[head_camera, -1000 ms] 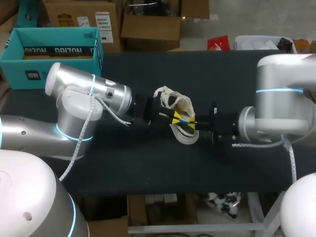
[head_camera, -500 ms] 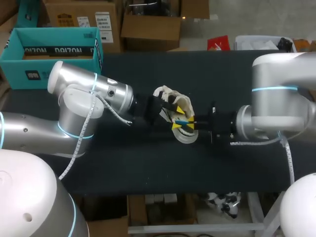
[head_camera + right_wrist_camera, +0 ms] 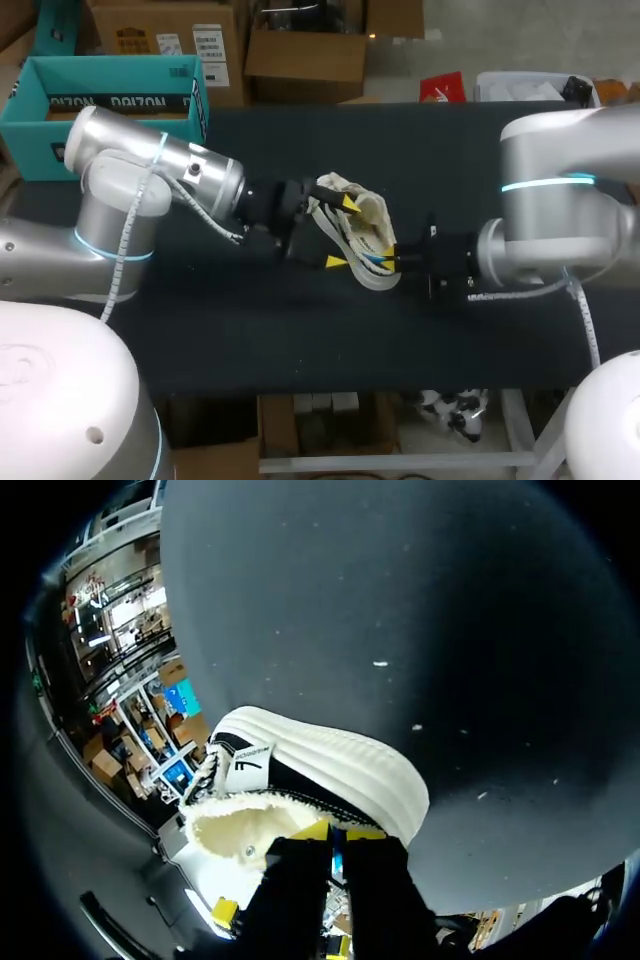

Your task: Open the shoe tongue, take the insole out of the shoe, put the insole back into the shoe, and pack the shoe into the shoebox

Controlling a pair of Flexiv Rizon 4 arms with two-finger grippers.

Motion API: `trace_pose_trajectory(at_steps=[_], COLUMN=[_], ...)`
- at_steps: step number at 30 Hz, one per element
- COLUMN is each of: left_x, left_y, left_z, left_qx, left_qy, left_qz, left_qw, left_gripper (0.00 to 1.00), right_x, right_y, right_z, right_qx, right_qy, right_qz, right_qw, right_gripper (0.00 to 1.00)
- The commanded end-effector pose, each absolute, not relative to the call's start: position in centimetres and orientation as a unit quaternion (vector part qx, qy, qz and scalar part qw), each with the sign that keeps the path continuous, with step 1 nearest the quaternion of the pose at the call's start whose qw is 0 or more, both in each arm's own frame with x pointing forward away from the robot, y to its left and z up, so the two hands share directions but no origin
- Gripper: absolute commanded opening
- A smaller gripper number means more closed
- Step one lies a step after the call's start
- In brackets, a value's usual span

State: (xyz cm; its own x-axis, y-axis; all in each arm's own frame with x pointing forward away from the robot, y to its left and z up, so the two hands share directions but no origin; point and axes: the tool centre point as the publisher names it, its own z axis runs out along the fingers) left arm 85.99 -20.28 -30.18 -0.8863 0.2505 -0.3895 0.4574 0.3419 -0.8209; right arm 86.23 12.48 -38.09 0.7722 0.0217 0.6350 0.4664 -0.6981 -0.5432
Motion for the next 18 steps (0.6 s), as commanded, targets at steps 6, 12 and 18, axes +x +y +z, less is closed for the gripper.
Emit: trace_pose_trajectory(at_steps=[6,12,18], left_x=[84.9,84.3,83.8], left_y=[-16.0,-14.5,-13.5], left_z=[-27.2,-26.7,-26.2], left_qx=[0.176,0.139,0.105], left_qy=[0.829,0.845,0.855], left_qz=[-0.528,-0.514,-0.507], left_qw=[0.063,0.044,0.022], left_gripper=[1.0,1.0,1.0], right_x=[84.9,83.7,83.2], right_y=[12.9,13.1,13.5], right_z=[-35.7,-33.9,-32.5], right_qx=[-0.877,-0.883,-0.881], right_qy=[-0.161,-0.17,-0.18], right_qz=[-0.303,-0.305,-0.312], right_qw=[0.337,0.313,0.307], right_gripper=[0.47,0.45,0.27])
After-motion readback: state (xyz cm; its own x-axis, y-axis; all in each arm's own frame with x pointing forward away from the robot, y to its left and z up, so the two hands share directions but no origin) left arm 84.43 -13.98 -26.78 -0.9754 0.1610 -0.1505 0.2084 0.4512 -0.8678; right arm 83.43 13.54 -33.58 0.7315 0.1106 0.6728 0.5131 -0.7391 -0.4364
